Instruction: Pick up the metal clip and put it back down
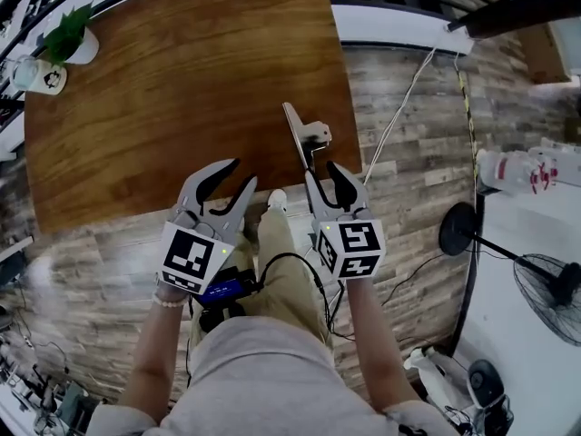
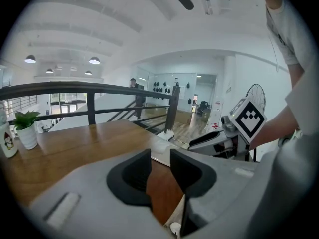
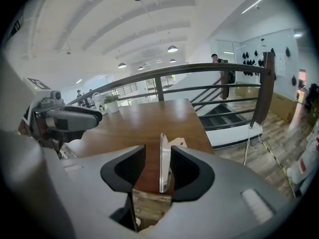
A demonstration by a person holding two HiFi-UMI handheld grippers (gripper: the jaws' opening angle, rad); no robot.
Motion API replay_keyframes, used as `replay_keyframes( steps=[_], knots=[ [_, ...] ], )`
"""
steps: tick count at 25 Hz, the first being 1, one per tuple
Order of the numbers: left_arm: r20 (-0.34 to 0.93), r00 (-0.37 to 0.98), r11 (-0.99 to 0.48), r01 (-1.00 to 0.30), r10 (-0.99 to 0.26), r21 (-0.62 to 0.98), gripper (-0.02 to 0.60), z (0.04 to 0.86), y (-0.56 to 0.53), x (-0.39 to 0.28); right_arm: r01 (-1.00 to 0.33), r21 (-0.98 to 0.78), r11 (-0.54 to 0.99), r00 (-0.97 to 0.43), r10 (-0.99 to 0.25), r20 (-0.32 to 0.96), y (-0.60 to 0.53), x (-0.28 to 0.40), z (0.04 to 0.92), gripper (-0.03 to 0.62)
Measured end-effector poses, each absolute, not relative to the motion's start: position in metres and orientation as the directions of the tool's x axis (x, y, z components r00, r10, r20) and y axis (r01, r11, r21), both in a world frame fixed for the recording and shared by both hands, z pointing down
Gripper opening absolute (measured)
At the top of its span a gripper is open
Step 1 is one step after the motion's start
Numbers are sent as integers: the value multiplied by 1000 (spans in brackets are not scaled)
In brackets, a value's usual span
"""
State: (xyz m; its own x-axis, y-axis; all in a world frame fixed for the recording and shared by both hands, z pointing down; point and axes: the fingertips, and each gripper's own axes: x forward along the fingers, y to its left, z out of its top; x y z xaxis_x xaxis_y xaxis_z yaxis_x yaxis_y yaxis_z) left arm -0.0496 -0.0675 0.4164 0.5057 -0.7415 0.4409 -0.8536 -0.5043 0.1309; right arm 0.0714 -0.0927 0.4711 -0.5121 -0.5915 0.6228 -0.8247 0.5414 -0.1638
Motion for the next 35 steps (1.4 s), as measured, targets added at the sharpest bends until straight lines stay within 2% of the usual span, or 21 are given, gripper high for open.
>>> replay_keyframes(
  steps=[14,26,35],
  knots=[
    [481,446,-428,-890,-754,155,112,445,-84,-47,-835,-201,512,-495,-538,682,-131,86,522,183],
    [498,414,-384,-908,-762,166,112,459,-94,-51,-803,-263,535,-545,-480,687,-147,76,541,179],
    [512,409,-366,-911,-755,189,112,467,-97,-46,-779,-329,533,-591,-452,668,-147,68,542,144]
  ],
)
